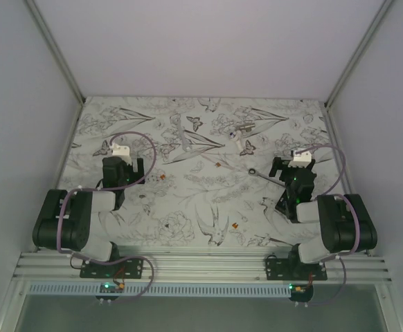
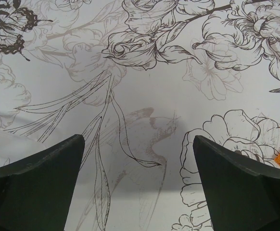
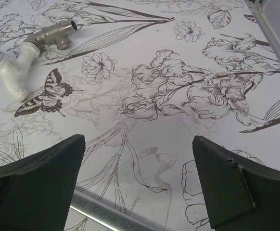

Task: Snap on the fuse box
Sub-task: Move the fuse box base at the center of the board.

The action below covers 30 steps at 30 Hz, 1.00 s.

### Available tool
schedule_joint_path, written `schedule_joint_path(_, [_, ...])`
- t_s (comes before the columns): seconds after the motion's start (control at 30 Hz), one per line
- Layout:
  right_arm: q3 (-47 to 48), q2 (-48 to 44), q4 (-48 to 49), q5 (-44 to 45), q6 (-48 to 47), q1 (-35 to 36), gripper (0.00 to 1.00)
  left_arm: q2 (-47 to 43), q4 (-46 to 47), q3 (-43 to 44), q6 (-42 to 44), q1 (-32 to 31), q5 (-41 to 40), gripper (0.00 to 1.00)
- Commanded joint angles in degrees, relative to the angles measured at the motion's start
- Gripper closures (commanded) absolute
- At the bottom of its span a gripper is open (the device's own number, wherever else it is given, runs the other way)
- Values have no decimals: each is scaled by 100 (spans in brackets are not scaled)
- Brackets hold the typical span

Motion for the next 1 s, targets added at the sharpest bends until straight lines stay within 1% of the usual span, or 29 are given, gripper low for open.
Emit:
schedule_joint_path(0.0, [64,-27,56,-21,37,-44,1,45,181,-63,76,42,110,0])
schedule_joint_path(0.17, [106,-65,-16,-64,16,-45,0,46,181,-59,71,42,115,0])
schedule_joint_path(0.23, [274,-202,-395,-173,-35,-44,0,47,181,-61,79,42,122,0])
schedule_joint_path(0.3, [547,-446,-1213,-196,-19,-43,0,46,181,-64,81,42,121,0])
schedule_joint_path(0.37, [681,-707,-1655,-159,60,-43,0,15,156,-43,101,42,124,0])
schedule_joint_path(0.4, [718,-850,-1868,-119,131,-41,0,-39,4,43,162,28,200,0])
schedule_joint_path(0.47, [841,-1143,-2440,-51,349,-44,0,-250,-592,232,210,-3,231,0])
schedule_joint_path(0.57, [1121,-1612,-3539,93,752,-45,0,-628,-1728,632,-182,-19,-266,0])
schedule_joint_path(0.73, [1526,-2276,-5365,456,1613,-51,1,-1010,-3389,1349,-785,-50,-222,0])
schedule_joint_path(0.8, [1660,-2418,-6093,418,1921,-51,5,-1146,-3748,1483,-1132,-54,-190,0])
schedule_joint_path(0.97, [1970,-2534,-7852,263,2328,57,17,-1506,-4020,1580,-1923,-112,523,0])
